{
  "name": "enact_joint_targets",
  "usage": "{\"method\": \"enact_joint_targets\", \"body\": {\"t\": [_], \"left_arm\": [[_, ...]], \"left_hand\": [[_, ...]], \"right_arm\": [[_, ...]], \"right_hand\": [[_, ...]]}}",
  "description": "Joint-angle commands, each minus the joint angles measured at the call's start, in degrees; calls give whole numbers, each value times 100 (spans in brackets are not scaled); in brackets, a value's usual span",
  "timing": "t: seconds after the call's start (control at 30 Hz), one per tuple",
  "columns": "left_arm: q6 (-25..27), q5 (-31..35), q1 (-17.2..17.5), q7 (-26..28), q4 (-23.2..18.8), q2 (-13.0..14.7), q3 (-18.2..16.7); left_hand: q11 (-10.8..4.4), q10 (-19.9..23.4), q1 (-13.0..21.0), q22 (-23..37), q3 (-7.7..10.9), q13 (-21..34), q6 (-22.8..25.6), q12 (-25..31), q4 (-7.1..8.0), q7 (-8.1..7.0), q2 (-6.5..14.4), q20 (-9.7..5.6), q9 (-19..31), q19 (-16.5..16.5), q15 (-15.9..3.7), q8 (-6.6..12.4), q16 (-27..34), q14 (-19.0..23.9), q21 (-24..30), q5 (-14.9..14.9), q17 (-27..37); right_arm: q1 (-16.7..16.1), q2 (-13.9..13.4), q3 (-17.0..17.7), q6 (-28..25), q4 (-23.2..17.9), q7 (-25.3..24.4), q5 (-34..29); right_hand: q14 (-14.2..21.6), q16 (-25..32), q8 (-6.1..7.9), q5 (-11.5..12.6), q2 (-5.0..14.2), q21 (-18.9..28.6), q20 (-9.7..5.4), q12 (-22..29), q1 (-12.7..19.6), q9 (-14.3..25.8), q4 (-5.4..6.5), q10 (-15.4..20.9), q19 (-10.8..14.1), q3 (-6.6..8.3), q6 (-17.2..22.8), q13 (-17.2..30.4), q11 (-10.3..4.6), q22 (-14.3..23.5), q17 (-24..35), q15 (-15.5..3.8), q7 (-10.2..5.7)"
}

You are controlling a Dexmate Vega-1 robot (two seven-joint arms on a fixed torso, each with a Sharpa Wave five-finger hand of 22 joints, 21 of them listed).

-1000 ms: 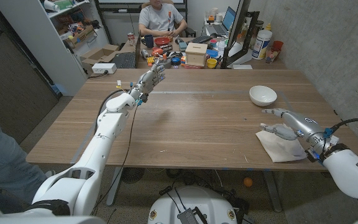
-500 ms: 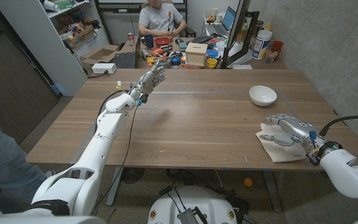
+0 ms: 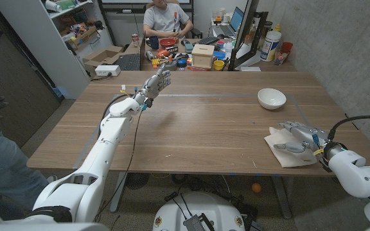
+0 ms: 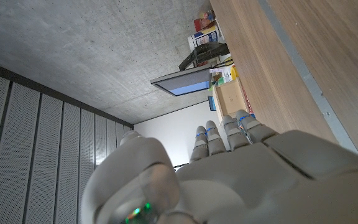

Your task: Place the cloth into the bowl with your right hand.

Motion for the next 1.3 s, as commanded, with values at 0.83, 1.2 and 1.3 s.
{"method": "enact_joint_targets", "body": {"t": [0.83, 1.2, 1.3], "left_arm": [[42, -35, -4, -68, 193, -84, -52], [66, -36, -7, -95, 199, -91, -41], [64, -40, -10, -99, 205, -96, -44]], "left_hand": [[-66, 25, 3, 38, -83, 34, 98, 14, 11, -48, 70, 153, 32, -1, 92, 46, 35, 48, 32, 19, 26], [-68, 11, 2, 39, -93, 34, 123, 8, 13, -59, 79, 164, 33, 3, 89, 49, 35, 50, 37, 18, 28], [-78, 5, 2, 39, -97, 34, 129, 6, 14, -52, 82, 173, 33, 3, 89, 49, 34, 50, 39, 18, 28]], "right_arm": [[624, -711, -825, -1572, 224, 1038, -14], [619, -725, -567, -1111, 100, 497, 532], [605, -710, -508, -974, 79, 330, 614]], "right_hand": [[2597, 535, 683, -176, 283, 674, -942, 933, 1101, 124, -123, 1639, 3736, 242, 1663, 190, -261, -23, 126, -911, -319], [4889, 870, 1285, -552, 1305, 893, -2058, 1599, 2207, 317, -145, 3884, 4911, 991, 3558, 48, -637, 16, 68, -1806, 103], [5331, 853, 1356, -478, 1414, 950, -2266, 1645, 2442, 299, -187, 4343, 5045, 1214, 3946, -6, -706, 29, 35, -1972, 96]]}}
